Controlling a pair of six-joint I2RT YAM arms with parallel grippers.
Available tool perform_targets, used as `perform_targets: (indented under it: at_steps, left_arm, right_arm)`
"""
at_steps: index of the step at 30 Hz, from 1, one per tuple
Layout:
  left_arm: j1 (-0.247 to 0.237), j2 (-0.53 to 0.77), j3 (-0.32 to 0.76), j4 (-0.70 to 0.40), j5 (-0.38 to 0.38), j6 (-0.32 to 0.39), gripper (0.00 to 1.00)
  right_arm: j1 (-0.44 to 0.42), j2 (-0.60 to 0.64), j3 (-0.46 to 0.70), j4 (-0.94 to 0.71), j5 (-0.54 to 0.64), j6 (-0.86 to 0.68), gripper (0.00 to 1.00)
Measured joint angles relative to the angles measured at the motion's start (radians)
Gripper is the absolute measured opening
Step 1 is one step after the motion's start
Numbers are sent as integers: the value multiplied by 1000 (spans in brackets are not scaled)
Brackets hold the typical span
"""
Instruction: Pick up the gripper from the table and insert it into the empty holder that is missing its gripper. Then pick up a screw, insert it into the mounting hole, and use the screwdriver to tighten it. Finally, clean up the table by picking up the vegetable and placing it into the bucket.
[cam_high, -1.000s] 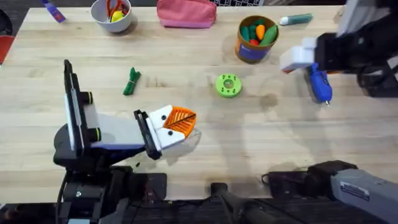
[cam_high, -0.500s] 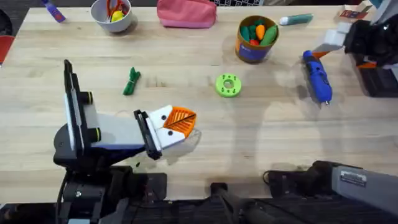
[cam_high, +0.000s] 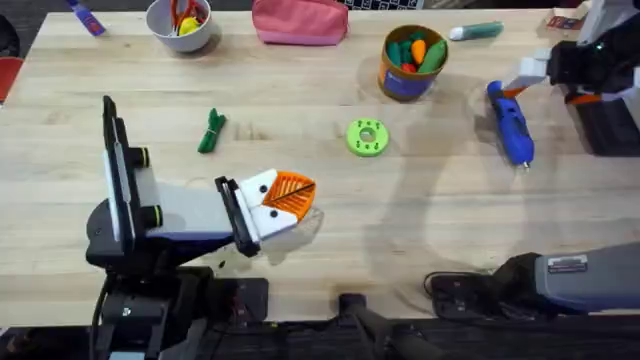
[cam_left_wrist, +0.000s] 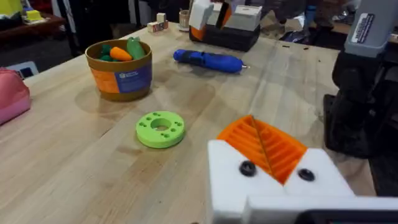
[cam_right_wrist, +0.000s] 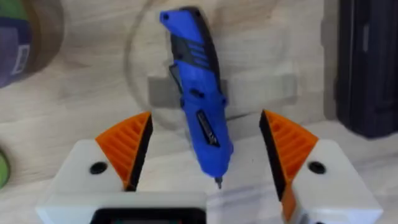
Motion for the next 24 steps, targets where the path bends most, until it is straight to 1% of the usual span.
perform_targets:
  at_steps: [9, 15, 19, 23, 24]
  left_arm:
    - [0, 0, 0, 0, 0, 0, 7]
    - [0, 0, 0, 0, 0, 0, 7]
    - [0, 0, 0, 0, 0, 0, 7]
    - [0, 0, 0, 0, 0, 0, 7]
    - [0, 0, 0, 0, 0, 0, 7]
  right_arm:
    - [0, 129, 6, 92, -1, -118, 992]
    - [0, 204, 6, 150, -1, -166, 991]
    - [0, 254, 6, 160, -1, -188, 985]
    - [0, 302, 14, 170, -13, -207, 917]
    - [0, 302, 17, 170, -16, -211, 881]
